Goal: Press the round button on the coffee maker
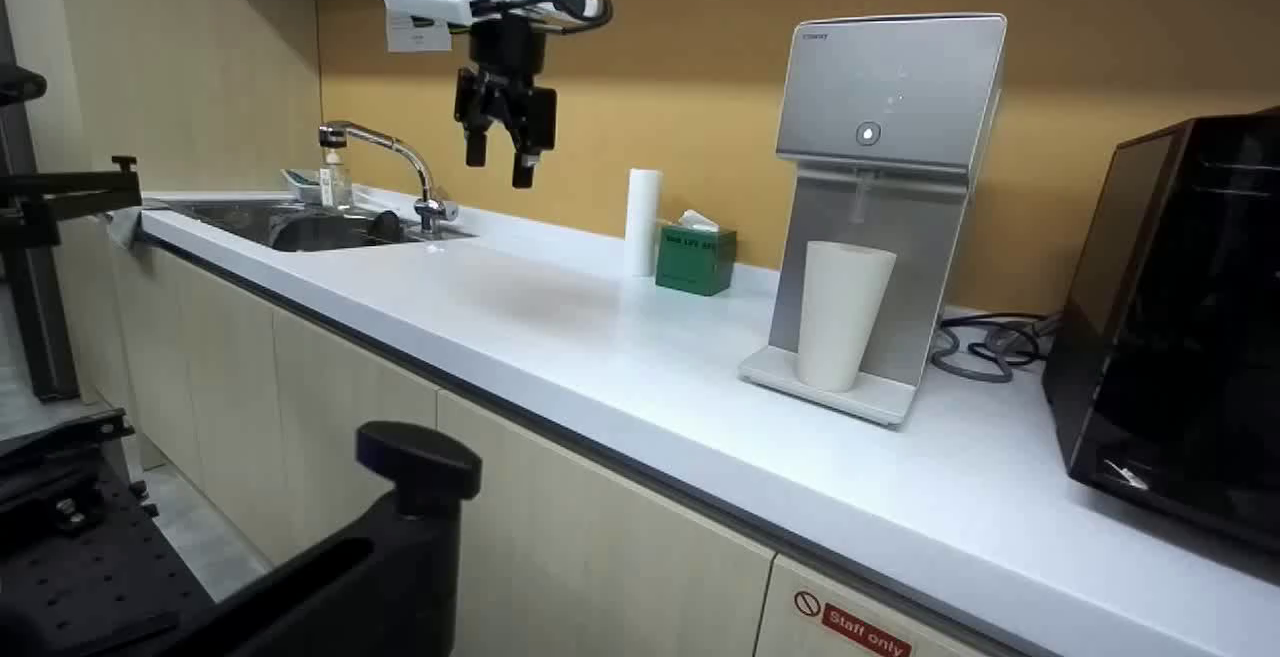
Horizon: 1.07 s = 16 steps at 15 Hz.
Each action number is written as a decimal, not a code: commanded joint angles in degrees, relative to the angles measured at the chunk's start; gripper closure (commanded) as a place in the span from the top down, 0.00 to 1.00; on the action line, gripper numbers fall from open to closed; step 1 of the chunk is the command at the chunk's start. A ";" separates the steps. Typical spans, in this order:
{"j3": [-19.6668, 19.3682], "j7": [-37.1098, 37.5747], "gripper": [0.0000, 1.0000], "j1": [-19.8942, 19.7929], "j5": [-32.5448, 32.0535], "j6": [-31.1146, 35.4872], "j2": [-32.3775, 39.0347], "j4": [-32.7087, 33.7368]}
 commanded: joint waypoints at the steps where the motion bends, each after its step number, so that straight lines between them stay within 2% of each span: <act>1: 0.72 -0.20 1.00 -0.79 0.23 -0.15 0.03 0.12; 11: 0.72 -0.22 1.00 -0.78 0.23 -0.14 0.03 0.12; 16: -0.41 1.22 1.00 -3.46 -0.42 12.40 2.38 1.74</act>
